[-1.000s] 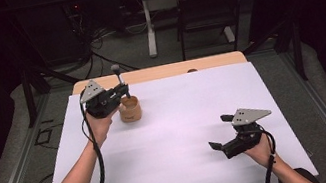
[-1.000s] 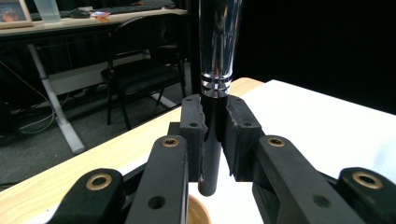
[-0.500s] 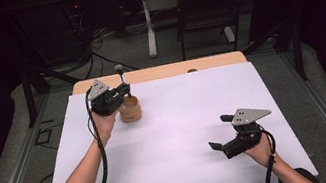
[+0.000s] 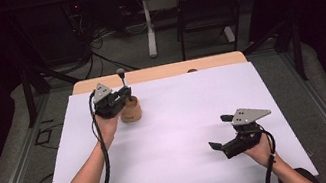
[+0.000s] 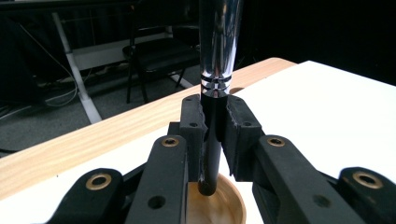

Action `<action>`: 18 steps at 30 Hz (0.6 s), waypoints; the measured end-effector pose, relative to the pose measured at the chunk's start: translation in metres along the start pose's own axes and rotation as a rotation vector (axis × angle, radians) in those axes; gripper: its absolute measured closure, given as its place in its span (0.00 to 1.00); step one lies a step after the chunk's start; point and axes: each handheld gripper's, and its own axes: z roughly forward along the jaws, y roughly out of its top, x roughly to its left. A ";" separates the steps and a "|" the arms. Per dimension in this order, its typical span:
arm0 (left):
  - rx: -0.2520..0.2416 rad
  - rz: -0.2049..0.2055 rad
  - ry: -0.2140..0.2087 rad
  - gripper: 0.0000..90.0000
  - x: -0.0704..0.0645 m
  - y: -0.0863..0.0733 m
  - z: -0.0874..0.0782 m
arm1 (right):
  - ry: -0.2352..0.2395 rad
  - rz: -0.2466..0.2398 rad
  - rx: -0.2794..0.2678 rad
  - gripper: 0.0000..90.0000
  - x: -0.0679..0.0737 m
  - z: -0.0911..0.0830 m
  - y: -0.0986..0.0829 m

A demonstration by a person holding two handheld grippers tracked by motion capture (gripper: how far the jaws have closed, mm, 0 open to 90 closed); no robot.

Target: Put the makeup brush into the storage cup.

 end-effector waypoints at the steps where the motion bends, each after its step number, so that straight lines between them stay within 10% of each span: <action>1: 0.008 -0.004 -0.004 0.88 0.000 -0.001 0.000 | 0.000 0.000 0.002 0.00 0.000 0.000 0.000; 18: 0.032 -0.015 0.006 0.87 0.001 -0.012 0.004 | 0.003 -0.004 0.010 0.00 0.001 0.001 0.000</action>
